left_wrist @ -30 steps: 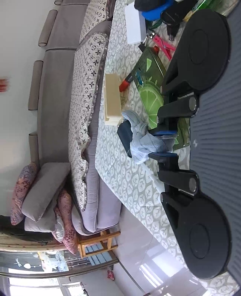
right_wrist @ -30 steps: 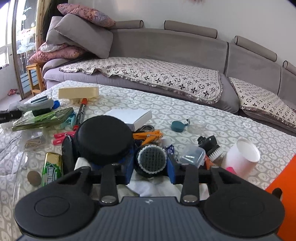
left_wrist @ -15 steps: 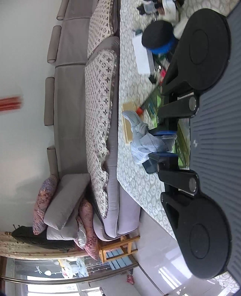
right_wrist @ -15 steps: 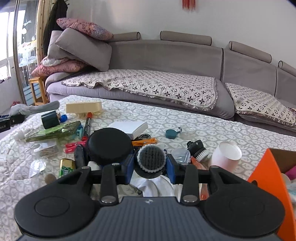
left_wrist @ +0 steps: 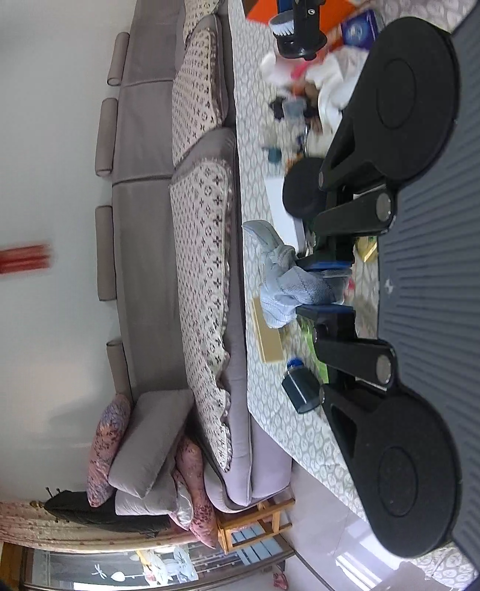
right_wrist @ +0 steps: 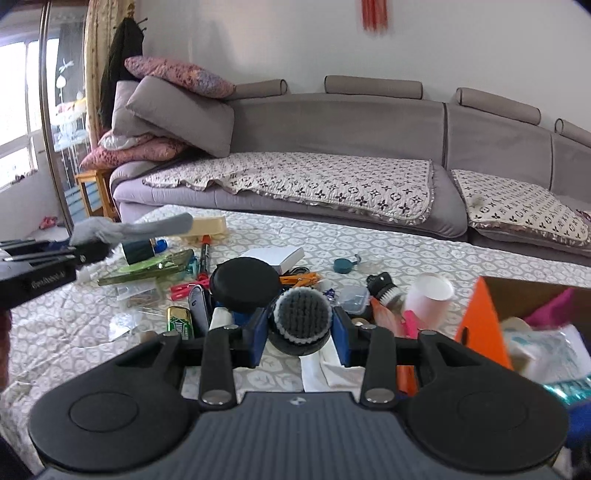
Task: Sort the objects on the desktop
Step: 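Carry the cloth and the brush over the cardboard box with both grippers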
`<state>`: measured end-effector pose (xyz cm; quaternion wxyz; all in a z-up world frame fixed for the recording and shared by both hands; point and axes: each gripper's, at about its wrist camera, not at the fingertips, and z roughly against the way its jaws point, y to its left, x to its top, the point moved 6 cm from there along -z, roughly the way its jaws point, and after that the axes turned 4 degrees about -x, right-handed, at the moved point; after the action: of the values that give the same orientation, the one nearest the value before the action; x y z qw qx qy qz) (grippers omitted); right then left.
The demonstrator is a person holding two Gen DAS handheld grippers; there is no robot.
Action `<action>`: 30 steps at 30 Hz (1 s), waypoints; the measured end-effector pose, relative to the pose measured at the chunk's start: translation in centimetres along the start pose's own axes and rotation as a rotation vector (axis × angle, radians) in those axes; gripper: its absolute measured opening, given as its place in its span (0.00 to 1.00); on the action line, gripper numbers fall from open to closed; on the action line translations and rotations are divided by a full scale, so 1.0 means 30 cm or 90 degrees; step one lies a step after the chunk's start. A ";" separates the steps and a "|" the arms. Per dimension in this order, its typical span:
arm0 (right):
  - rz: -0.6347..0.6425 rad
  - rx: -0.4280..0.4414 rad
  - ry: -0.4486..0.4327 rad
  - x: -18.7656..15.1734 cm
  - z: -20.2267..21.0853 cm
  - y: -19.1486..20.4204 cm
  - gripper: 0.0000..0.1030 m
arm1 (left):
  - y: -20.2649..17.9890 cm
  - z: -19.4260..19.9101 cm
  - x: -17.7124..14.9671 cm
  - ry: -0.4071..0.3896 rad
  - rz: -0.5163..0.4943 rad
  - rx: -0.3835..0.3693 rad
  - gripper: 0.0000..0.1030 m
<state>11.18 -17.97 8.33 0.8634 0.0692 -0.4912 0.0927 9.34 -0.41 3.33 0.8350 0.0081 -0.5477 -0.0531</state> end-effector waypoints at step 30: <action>-0.056 -0.115 -0.046 -0.120 0.415 -0.300 0.34 | -0.326 0.255 0.046 -0.028 -0.025 -0.087 0.18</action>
<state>1.03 -29.68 11.29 0.8511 0.0161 -0.5247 0.0075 2.10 -9.93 6.94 0.8199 -0.0394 -0.5611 -0.1068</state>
